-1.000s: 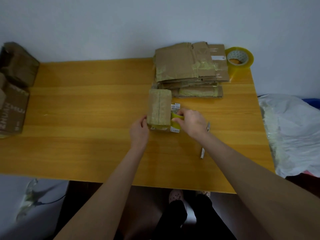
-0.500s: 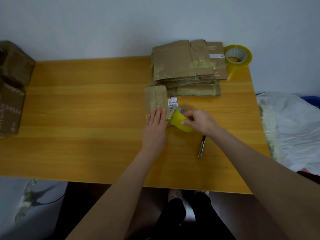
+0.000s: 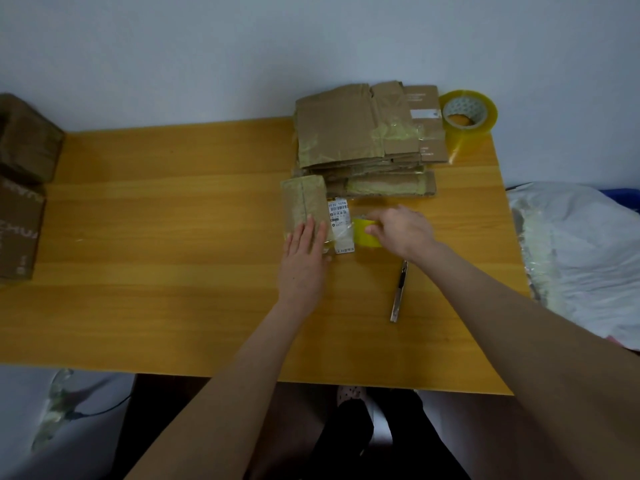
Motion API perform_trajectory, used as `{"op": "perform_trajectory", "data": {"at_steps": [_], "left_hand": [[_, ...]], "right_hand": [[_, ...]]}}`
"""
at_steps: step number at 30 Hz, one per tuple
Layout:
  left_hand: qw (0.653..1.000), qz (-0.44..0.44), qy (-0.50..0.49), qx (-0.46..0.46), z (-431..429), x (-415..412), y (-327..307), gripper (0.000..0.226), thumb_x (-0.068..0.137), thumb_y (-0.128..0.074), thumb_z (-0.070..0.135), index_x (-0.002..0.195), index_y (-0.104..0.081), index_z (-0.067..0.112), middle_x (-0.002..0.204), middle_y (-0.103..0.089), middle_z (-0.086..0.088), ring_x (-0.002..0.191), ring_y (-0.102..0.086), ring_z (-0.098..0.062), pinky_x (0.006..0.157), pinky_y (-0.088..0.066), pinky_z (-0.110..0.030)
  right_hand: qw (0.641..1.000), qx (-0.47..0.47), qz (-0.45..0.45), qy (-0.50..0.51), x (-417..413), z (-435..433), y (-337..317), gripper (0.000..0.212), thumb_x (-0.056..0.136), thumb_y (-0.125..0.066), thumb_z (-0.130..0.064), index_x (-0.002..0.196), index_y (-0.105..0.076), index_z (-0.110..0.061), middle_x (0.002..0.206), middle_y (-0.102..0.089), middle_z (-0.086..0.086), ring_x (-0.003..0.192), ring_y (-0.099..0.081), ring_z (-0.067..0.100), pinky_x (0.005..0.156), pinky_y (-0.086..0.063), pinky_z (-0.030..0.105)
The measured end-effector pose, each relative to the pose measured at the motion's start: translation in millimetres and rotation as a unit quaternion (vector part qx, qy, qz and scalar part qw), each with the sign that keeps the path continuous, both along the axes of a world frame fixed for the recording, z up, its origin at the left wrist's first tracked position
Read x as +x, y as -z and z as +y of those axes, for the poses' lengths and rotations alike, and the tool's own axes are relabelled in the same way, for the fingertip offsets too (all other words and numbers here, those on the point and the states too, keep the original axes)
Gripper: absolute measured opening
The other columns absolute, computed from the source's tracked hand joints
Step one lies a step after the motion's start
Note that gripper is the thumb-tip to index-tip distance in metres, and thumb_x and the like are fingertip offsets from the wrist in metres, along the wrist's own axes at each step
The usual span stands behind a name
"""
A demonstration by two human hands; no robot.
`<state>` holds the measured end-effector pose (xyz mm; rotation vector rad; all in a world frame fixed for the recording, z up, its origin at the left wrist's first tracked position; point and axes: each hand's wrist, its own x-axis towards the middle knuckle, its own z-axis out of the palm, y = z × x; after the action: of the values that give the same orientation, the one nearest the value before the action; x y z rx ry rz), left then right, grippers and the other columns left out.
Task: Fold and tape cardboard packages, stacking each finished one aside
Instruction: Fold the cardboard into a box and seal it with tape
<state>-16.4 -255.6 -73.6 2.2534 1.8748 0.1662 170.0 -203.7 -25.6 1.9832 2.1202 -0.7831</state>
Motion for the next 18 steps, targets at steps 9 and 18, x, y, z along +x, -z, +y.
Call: {"op": "perform_trajectory", "data": {"at_steps": [9, 18], "left_hand": [[0.985, -0.013, -0.171, 0.010, 25.7, 33.6, -19.6, 0.048, 0.089, -0.060, 0.043, 0.122, -0.047, 0.011, 0.135, -0.040, -0.012, 0.127, -0.036, -0.030, 0.110, -0.028, -0.047], [0.998, -0.048, -0.042, 0.022, 16.2, 9.0, -21.0, 0.048, 0.081, -0.068, 0.027, 0.126, -0.054, 0.016, 0.126, -0.045, -0.013, 0.116, -0.045, -0.031, 0.095, -0.044, -0.042]], "right_hand": [[0.999, -0.025, 0.021, 0.006, 3.2, -8.2, -2.3, 0.044, 0.100, -0.042, -0.040, 0.144, -0.039, -0.035, 0.144, -0.048, 0.008, 0.139, -0.032, 0.029, 0.107, -0.035, 0.043], [0.999, -0.024, 0.022, 0.011, -3.2, -20.2, -6.6, 0.043, 0.098, -0.044, -0.047, 0.137, -0.050, -0.030, 0.129, -0.059, 0.008, 0.122, -0.050, 0.026, 0.096, -0.041, 0.039]]}}
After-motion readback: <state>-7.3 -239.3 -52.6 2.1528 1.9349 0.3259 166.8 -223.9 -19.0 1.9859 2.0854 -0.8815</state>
